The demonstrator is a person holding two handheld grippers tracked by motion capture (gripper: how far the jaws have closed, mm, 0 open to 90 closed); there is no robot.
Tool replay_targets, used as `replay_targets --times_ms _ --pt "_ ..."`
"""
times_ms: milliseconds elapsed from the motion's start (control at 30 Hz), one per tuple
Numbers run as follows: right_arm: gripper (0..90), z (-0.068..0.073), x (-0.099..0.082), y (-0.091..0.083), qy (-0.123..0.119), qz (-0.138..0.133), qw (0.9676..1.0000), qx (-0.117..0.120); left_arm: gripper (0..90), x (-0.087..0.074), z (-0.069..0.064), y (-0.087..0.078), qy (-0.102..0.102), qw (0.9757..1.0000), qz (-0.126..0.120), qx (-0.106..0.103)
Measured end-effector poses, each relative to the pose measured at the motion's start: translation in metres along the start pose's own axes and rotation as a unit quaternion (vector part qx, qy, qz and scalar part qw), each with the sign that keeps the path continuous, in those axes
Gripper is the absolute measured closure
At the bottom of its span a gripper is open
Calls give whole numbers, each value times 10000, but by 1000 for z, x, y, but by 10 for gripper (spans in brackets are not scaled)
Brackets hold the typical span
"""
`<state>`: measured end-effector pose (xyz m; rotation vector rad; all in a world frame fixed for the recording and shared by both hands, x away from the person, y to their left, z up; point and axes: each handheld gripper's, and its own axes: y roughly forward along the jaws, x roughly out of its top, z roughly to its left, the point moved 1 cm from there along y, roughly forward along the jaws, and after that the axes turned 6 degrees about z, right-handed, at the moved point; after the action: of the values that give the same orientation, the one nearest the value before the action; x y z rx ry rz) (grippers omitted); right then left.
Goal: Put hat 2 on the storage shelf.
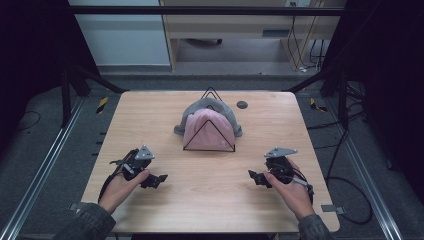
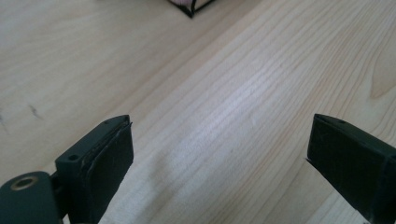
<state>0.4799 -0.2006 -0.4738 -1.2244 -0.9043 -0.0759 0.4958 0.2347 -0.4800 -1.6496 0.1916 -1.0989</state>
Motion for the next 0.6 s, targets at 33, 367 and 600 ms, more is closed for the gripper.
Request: replay_targets --times_ms 33,367,600 --pt "156 0 -2 2 -23 50 10000 -5 65 -2 0 3 -8 10000 38 -15" --pt "151 -2 -15 19 120 216 9997 -82 59 -12 3 16 -110 9997 185 -62" --pt "147 -5 -20 27 253 219 9993 -141 44 -12 7 21 -142 9997 186 -62"
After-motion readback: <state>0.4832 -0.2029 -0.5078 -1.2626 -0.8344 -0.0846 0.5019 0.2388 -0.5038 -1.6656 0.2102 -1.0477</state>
